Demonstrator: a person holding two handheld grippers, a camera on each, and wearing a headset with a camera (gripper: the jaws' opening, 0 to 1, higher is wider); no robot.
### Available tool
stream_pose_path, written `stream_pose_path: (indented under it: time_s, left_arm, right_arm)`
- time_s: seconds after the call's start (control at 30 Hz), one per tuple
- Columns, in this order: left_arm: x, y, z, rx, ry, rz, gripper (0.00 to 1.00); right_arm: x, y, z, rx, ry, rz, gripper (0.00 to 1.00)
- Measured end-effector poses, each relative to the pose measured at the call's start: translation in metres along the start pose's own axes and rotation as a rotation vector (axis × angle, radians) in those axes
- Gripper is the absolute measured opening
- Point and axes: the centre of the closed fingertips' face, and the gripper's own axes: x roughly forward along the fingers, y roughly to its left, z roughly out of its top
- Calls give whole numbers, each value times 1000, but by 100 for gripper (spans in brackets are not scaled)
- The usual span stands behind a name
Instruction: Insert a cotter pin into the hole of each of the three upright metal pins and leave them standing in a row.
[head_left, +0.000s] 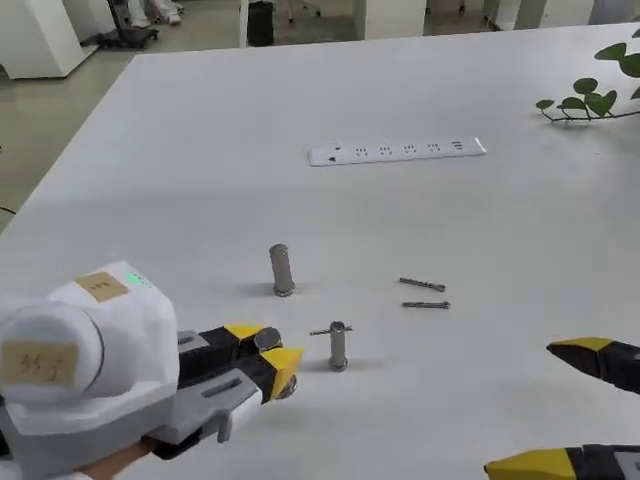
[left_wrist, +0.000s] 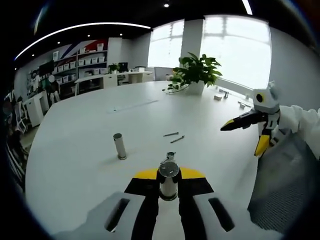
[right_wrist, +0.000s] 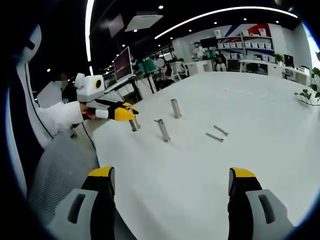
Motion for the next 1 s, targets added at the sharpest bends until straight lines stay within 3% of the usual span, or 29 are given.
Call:
stream_pose_path:
  time_s: [0.3, 0.5, 0.67, 0.87, 1.0]
  left_arm:
    - [17, -33, -11, 11, 51, -64, 10]
    - [27, -46, -12, 22, 54, -72, 10]
    - [37, -52, -19, 59, 74, -64, 10]
    - [44, -54, -23, 18, 70, -61, 10]
    - [48, -55, -28, 34, 87, -59, 10]
  right_arm:
    - [-1, -1, 4, -15, -5, 2, 94]
    - [-3, 0, 2, -13, -8, -3, 94]
    - [-4, 2, 3, -15, -7, 4, 94]
    - [-3, 8, 1, -21, 5, 25, 93]
    - [-3, 9, 1, -23, 10, 25, 94]
